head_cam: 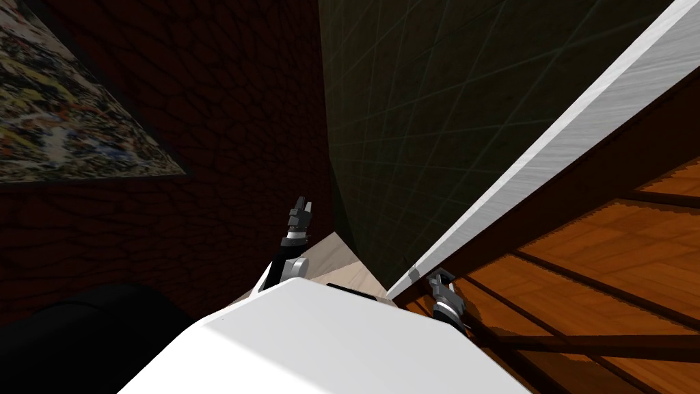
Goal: Pull the door open
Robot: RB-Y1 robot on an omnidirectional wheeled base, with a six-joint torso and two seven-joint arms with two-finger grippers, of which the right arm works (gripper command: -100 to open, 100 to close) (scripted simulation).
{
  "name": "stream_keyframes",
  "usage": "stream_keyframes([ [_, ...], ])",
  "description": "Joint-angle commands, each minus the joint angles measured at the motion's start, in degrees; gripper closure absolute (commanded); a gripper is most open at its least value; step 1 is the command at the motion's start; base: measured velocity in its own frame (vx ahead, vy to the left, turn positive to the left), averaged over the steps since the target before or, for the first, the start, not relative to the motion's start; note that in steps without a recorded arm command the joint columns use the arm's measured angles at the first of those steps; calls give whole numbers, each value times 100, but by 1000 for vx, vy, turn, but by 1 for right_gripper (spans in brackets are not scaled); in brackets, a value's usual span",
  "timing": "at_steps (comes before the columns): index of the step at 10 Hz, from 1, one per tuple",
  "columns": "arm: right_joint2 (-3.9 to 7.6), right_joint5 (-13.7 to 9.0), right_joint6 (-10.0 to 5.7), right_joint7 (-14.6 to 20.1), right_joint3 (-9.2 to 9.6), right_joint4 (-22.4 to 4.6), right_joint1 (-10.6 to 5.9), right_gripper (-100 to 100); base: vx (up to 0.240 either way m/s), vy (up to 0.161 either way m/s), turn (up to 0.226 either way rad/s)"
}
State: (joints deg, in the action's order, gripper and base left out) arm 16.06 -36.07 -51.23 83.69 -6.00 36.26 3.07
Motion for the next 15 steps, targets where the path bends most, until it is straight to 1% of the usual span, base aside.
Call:
stream_keyframes([
  [1, -4, 2, 13, -2, 6, 3, -10, 100, -5, -7, 12],
  [4, -4, 2, 13, -2, 6, 3, -10, 100, 0, 0, 0],
  [5, -15, 44, 12, 11, 46, 31, -19, 100, -141, 3, 66],
  [8, -23, 109, 34, 34, 108, 74, -46, 100, -214, -3, 98],
  [14, -51, 321, 107, 106, 305, 205, -131, 100, -235, 11, 112],
  [15, -23, 300, 53, 118, 279, 96, -172, 100, -113, 5, 35],
])
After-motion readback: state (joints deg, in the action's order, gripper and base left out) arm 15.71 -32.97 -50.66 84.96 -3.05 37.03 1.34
